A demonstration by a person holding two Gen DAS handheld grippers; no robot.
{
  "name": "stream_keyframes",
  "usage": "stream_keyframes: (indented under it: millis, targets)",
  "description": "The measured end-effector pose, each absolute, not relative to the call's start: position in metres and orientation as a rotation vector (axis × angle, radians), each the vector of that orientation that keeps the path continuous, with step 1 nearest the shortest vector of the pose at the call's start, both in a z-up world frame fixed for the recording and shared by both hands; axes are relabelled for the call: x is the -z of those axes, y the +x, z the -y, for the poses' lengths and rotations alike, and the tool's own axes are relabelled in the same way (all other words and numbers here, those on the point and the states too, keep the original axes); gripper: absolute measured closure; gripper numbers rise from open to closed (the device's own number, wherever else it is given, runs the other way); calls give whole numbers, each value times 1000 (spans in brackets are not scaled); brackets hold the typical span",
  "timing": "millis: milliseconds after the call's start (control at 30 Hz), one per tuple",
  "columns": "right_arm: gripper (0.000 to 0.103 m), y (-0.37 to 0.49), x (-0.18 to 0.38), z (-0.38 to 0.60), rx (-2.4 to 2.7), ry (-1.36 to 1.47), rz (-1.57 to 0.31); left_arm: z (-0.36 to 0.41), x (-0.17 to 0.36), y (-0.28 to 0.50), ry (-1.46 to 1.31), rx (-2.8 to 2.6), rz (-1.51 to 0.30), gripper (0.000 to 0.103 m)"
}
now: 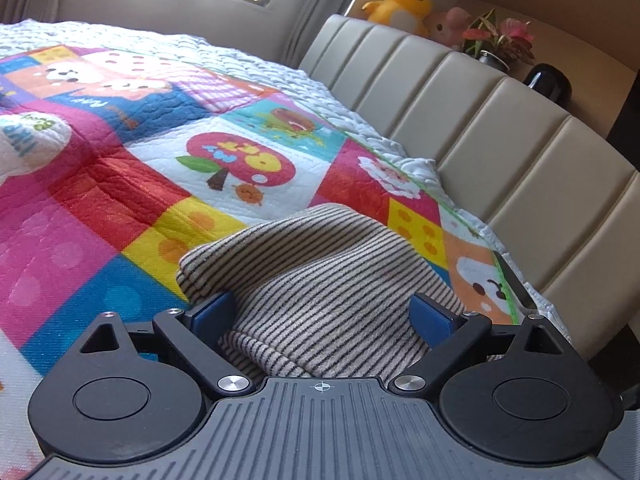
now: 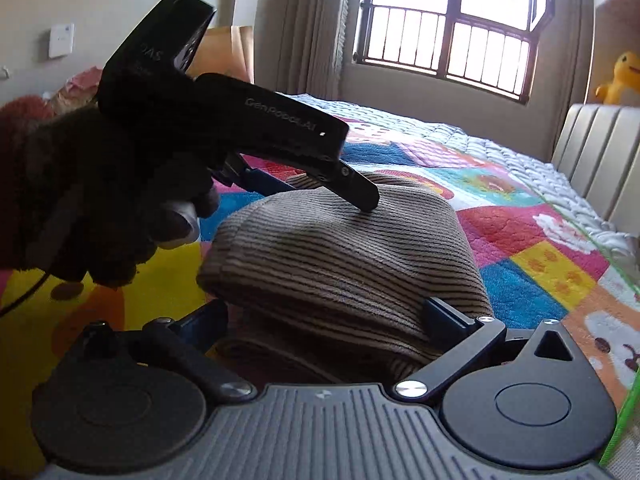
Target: Fold clothes
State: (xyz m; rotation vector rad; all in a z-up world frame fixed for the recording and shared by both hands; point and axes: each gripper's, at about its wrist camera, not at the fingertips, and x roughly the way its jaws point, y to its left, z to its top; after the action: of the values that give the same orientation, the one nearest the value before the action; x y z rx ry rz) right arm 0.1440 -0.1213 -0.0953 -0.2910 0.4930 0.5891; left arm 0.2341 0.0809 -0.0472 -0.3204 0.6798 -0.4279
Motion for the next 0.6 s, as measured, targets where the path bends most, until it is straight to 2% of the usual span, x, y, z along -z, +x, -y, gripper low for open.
stream_keyframes:
  millis: [267,600]
  targets:
    - [0,166,104,115,-593,-229,-553,-81,51,231,-313,439,-663,4]
    - [0,160,104,105,-581,-256,-504,-80,60,219,-306,439,-633,3]
